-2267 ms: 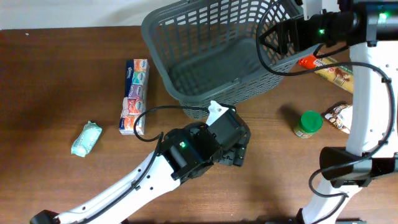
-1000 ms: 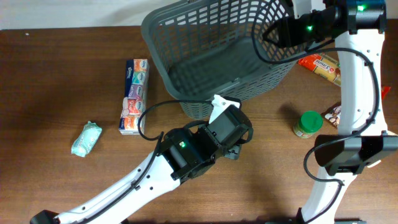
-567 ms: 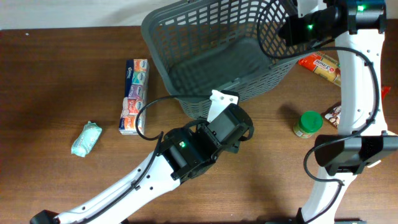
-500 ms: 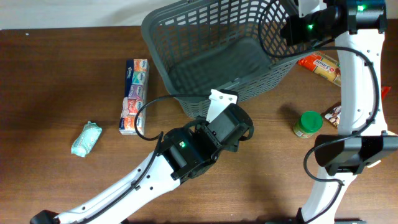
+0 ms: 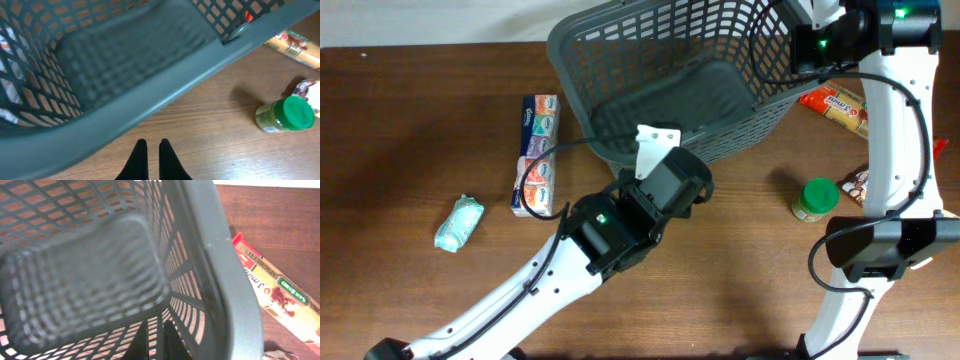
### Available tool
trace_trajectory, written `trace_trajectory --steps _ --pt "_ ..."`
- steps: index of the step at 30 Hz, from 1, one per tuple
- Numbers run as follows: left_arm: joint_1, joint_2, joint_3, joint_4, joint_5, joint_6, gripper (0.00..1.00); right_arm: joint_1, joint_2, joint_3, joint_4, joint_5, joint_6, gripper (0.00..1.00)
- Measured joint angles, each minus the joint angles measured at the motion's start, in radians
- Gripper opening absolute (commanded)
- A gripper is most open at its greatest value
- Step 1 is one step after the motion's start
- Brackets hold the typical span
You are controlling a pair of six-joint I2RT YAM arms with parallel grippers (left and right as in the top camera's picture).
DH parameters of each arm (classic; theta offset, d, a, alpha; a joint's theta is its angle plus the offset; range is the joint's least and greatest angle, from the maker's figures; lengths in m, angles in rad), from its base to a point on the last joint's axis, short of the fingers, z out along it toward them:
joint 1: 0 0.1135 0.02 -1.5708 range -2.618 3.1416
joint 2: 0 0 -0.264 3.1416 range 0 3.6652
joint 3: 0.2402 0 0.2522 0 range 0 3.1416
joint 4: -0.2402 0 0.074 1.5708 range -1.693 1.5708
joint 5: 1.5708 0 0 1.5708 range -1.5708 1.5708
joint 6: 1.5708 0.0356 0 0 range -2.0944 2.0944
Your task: Pack container
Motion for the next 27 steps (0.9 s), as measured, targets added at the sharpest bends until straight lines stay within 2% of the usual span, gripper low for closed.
trace_trajectory --steps 12,27 --pt "0.003 0.070 0.000 0.034 0.102 0.009 0.02 0.000 0.000 0.000 -0.011 0.045 0.025 0.04" --pt "0.029 0.074 0.000 0.055 0.113 0.038 0.02 0.000 0.000 0.000 -0.067 0.066 0.035 0.04"
